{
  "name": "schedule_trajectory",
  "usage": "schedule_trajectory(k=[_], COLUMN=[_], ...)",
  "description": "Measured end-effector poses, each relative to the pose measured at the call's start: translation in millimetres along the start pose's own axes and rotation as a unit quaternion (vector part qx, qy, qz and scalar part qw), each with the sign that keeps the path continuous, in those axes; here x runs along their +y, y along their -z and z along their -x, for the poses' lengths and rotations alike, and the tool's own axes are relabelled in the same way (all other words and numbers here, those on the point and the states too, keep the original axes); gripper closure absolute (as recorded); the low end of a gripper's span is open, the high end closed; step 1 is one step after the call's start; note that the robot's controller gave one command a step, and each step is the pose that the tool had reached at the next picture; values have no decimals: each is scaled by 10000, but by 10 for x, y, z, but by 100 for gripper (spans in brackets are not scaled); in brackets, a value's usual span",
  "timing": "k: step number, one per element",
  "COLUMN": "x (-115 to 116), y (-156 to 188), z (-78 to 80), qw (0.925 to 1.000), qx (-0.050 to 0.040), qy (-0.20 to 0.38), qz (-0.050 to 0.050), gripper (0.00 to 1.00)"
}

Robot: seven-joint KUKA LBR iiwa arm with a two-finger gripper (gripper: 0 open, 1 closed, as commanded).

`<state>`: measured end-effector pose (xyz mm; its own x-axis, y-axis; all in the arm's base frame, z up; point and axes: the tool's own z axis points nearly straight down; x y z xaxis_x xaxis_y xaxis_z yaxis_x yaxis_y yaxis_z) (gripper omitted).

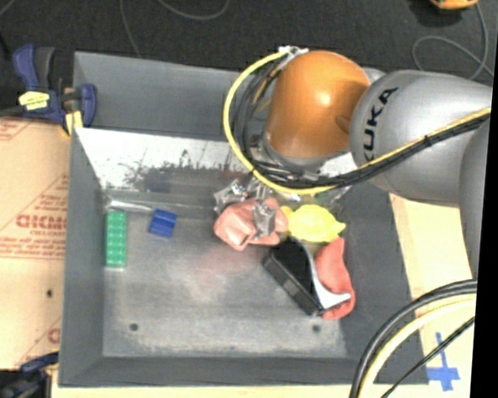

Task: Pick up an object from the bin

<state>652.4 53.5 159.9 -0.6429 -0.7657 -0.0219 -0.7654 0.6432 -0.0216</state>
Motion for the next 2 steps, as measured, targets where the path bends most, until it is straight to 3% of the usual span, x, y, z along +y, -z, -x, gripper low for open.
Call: schedule_trajectory(k=[1,2], x=[8,138], y=[9,-119], z=[6,-24], qw=[10000,9980], qx=[-1,15], qy=[2,624], qz=[0,33], gripper=[100,100])
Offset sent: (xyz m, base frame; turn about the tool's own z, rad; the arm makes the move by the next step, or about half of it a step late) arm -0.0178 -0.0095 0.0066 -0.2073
